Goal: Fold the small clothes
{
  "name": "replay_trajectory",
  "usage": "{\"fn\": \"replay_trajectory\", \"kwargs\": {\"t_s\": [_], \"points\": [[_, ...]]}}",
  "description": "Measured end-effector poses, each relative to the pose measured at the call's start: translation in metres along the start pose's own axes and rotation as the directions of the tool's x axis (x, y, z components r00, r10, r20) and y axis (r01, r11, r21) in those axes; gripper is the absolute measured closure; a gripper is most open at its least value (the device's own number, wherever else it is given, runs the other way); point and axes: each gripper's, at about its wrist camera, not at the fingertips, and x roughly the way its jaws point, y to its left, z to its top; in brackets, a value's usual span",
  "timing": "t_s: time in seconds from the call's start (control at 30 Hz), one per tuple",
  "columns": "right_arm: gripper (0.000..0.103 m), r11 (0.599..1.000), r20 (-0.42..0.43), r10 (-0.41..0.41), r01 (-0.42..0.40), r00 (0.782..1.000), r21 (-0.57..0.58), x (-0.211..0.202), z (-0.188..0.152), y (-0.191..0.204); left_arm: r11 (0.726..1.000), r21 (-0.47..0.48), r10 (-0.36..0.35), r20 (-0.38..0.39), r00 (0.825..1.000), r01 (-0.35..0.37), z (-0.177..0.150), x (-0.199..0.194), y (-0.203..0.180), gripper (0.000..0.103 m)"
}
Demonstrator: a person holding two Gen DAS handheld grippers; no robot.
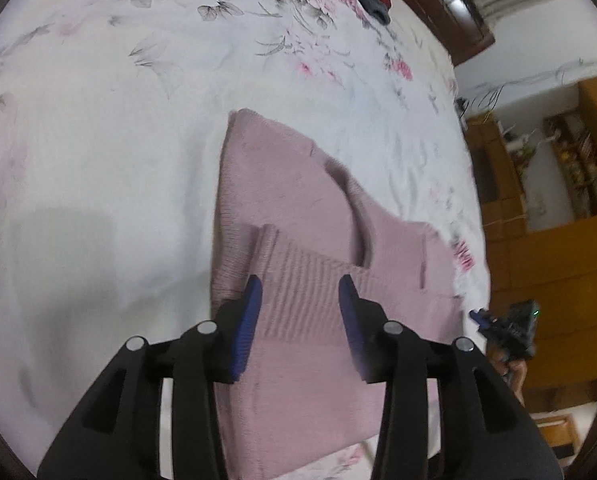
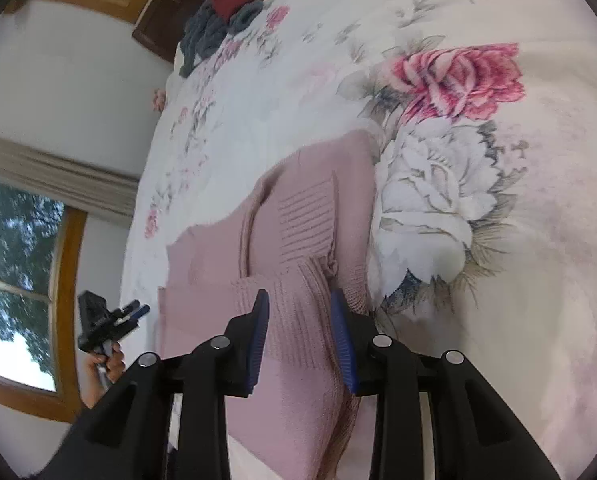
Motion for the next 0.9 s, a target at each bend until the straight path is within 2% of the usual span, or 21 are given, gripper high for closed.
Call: {"fn": "replay_trajectory", "kwargs": {"t_s": [0.27, 0.4, 0.43, 0.47, 0.53, 0.57, 0.6, 0.7, 0.9], "points": [[0.064, 0.996, -0.04, -0.067, 0.065, 0.997, -0.067, 0.03, -0.013, 0.007, 0.997, 0.039, 0.072, -0.043, 0.996, -0.071, 0.005, 0.022, -0.005, 0.05], [0.064, 0.993, -0.044, -0.082, 0.078, 0.996, -0.09, 0.032, -0.016, 0.01, 0.99, 0.084, 0.122, -0.061, 0.991, -0.117, 0.002, 0.033, -0.011, 0.049], [0.067, 0.992, -0.044, -0.081, 0.077, 0.996, -0.098, 0.031, -0.017, 0.011, 0.987, 0.1, 0.129, -0.062, 0.99, -0.123, 0.002, 0.034, -0.013, 0.049], [0.07, 0.991, -0.041, -0.083, 0.078, 0.996, -0.111, 0.03, -0.018, 0.014, 0.986, 0.111, 0.135, -0.061, 0.989, -0.127, 0.001, 0.036, -0.014, 0.051], [0.084, 0.986, -0.04, -0.096, 0.089, 0.995, -0.144, 0.03, -0.02, 0.019, 0.982, 0.135, 0.143, -0.073, 0.987, -0.132, -0.001, 0.04, -0.016, 0.069], [0.086, 0.981, -0.037, -0.11, 0.102, 0.993, -0.166, 0.031, -0.022, 0.023, 0.98, 0.144, 0.152, -0.079, 0.985, -0.139, -0.002, 0.043, -0.016, 0.091], [0.092, 0.978, -0.032, -0.12, 0.112, 0.992, -0.178, 0.033, -0.023, 0.027, 0.977, 0.153, 0.161, -0.075, 0.984, -0.148, -0.003, 0.043, -0.016, 0.093], [0.094, 0.971, -0.012, -0.135, 0.129, 0.991, -0.203, 0.032, -0.026, 0.029, 0.979, 0.161, 0.137, -0.043, 0.99, -0.128, -0.006, 0.037, -0.017, 0.095], [0.097, 0.973, 0.065, -0.112, 0.123, 0.992, -0.197, 0.01, -0.031, 0.036, 0.983, 0.178, 0.027, 0.063, 0.998, -0.038, -0.013, -0.001, -0.03, 0.097]]}}
